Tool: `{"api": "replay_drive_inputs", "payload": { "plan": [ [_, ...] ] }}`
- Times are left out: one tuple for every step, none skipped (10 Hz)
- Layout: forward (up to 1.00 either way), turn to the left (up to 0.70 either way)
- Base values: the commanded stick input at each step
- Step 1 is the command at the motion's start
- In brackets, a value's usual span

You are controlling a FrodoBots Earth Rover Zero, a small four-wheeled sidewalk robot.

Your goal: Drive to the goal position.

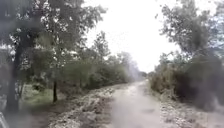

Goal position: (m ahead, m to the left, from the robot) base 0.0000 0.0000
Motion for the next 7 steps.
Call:
{"api": "replay_drive_inputs", "payload": {
  "plan": [
    [0.45, 0.00],
    [0.45, -0.05],
    [0.45, -0.10],
    [0.45, -0.15],
    [0.45, -0.19],
    [0.45, -0.24],
    [0.45, -0.23]
  ]
}}
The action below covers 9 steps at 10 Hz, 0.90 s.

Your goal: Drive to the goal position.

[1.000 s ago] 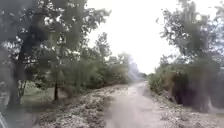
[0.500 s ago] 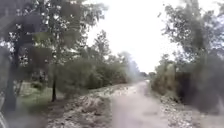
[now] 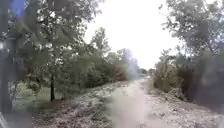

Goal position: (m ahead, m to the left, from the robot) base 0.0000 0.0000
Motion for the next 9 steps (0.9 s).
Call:
{"api": "replay_drive_inputs", "payload": {
  "plan": [
    [0.45, -0.14],
    [0.45, -0.05],
    [0.45, 0.00],
    [0.45, 0.00],
    [0.45, 0.00],
    [0.45, 0.00],
    [0.45, 0.00],
    [0.45, 0.00],
    [0.45, 0.00]
  ]
}}
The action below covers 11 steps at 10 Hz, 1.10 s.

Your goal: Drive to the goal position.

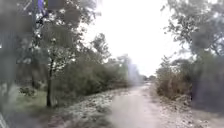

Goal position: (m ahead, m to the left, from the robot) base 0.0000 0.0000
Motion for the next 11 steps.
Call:
{"api": "replay_drive_inputs", "payload": {
  "plan": [
    [0.45, 0.00],
    [0.45, 0.00],
    [0.45, 0.00],
    [0.45, 0.00],
    [0.45, 0.00],
    [0.45, 0.00],
    [0.45, 0.00],
    [0.45, 0.00],
    [0.45, 0.00],
    [0.45, 0.00],
    [0.45, 0.00]
  ]
}}
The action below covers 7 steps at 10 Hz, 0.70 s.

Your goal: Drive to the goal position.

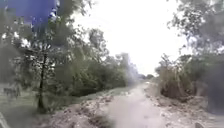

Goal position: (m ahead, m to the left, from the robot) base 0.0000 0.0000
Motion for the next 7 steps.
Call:
{"api": "replay_drive_inputs", "payload": {
  "plan": [
    [0.45, 0.00],
    [0.45, 0.00],
    [0.45, 0.00],
    [0.45, 0.00],
    [0.45, 0.00],
    [0.45, 0.00],
    [0.45, 0.00]
  ]
}}
